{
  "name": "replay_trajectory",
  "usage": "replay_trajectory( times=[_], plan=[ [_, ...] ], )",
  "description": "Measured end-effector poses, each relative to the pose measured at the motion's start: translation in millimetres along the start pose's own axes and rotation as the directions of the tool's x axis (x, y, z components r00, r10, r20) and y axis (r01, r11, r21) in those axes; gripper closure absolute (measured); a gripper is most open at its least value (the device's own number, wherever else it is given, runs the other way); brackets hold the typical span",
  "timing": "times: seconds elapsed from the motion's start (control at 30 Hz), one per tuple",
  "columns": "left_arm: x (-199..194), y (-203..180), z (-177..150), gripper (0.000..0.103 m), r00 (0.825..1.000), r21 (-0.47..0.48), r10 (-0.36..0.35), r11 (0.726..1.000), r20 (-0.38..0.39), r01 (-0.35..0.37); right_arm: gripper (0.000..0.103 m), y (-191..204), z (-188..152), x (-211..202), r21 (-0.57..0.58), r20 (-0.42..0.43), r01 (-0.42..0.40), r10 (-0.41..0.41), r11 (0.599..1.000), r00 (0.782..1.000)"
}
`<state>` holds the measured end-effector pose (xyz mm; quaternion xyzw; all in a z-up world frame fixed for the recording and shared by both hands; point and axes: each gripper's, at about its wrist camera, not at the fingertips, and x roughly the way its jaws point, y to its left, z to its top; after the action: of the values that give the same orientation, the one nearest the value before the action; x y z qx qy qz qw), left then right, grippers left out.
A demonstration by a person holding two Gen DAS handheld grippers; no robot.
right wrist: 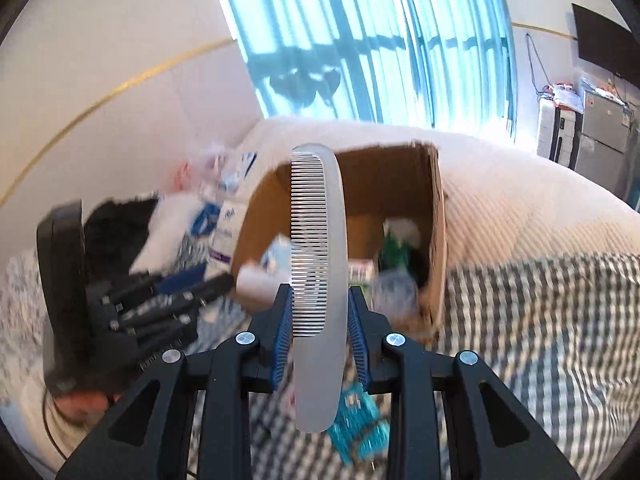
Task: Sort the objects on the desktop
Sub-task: 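Carry the tube and comb over the cardboard box and release both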
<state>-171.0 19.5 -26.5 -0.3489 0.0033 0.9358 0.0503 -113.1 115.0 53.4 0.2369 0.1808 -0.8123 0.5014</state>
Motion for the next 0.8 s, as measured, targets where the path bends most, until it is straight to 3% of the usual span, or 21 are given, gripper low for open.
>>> replay_trajectory(
  times=[0.2, 0.33, 0.43, 0.47, 0.53, 0.57, 0.63, 0.67, 0.7, 0.8],
  plan=[
    [28, 5, 29, 0.077, 1.0, -0.031, 0.016, 0.999, 0.022, -0.015, 0.077, -12, 33, 39, 0.026, -0.003, 0.012, -0.012, 1.0, 1.0],
    [58, 10, 41, 0.077, 1.0, -0.047, 0.026, 0.999, -0.007, -0.026, 0.077, -24, 46, 77, 0.052, -0.037, 0.1, -0.098, 0.994, 0.994],
    [81, 15, 45, 0.077, 0.999, -0.056, 0.043, 0.997, -0.027, -0.045, 0.076, -34, 44, 92, 0.081, -0.013, 0.117, -0.117, 0.99, 0.993],
    [88, 17, 46, 0.077, 0.998, -0.059, 0.05, 0.997, -0.032, -0.052, 0.071, -35, 44, 95, 0.076, -0.006, 0.121, -0.121, 0.99, 0.993],
    [99, 20, 47, 0.077, 0.998, -0.073, 0.045, 0.996, -0.04, -0.048, 0.037, -33, 40, 94, 0.058, 0.008, 0.143, -0.143, 0.988, 0.99],
    [102, 21, 47, 0.073, 0.998, -0.076, 0.042, 0.996, -0.048, -0.046, 0.035, -31, 38, 91, 0.051, 0.022, 0.146, -0.147, 0.988, 0.989],
    [106, 20, 44, 0.047, 0.994, -0.073, 0.067, 0.995, -0.084, -0.073, 0.035, -29, 35, 79, 0.043, 0.051, 0.149, -0.151, 0.988, 0.987],
    [103, 19, 42, 0.019, 0.992, -0.069, 0.09, 0.993, -0.086, -0.096, 0.035, -28, 35, 73, 0.041, 0.056, 0.157, -0.159, 0.987, 0.986],
    [99, 18, 40, 0.005, 0.992, -0.065, 0.101, 0.992, -0.076, -0.106, 0.035, -28, 36, 70, 0.044, 0.059, 0.165, -0.167, 0.985, 0.984],
    [75, 18, 31, 0.003, 0.993, -0.047, 0.114, 0.992, -0.031, -0.116, 0.035, -27, 28, 46, 0.062, 0.049, 0.161, -0.164, 0.985, 0.985]
  ],
)
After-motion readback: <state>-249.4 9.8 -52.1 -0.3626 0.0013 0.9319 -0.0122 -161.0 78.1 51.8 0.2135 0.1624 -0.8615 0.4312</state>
